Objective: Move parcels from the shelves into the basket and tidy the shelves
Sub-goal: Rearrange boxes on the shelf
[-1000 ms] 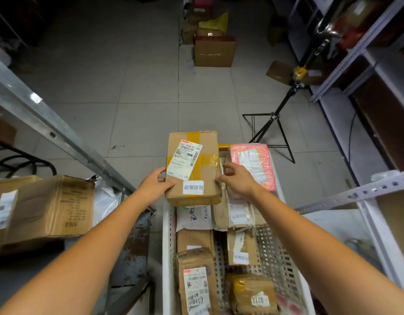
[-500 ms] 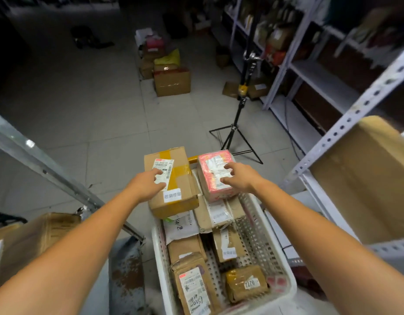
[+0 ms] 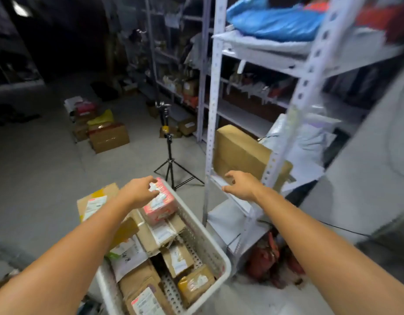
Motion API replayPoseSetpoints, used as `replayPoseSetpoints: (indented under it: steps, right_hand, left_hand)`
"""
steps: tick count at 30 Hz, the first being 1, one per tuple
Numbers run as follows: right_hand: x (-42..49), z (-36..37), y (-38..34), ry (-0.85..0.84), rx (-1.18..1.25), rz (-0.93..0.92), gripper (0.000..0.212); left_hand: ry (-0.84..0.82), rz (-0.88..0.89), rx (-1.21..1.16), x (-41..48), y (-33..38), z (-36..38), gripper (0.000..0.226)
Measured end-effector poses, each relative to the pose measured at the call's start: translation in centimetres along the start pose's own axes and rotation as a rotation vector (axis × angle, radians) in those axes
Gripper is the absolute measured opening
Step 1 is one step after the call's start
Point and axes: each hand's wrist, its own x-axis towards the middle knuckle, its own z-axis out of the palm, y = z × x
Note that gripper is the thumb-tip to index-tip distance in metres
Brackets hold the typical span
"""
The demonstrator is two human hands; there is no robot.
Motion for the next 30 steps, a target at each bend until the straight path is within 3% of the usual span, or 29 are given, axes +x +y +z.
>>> replayPoseSetpoints:
  steps: [11,19,30]
  right_hand:
    - [-18.2,-5.6,17.2,0.158,0.09,0.266,0.062]
    - [-29.9,-7.1,28.7,0.286,0.196,0.621,0.062]
    - [-43.4,-2.7,33.2,0.462,0.333,1.169,0.056]
  left_hand:
    - [-0.105,0.381,0.133,-5.6,23.5,4.0,0.05]
    - [-0.199,0.752,0.198,-6.5,41.5,9.3,0.05]
    - [-0.451,1.221,0.201,-10.7,59.7,18.3,0.048]
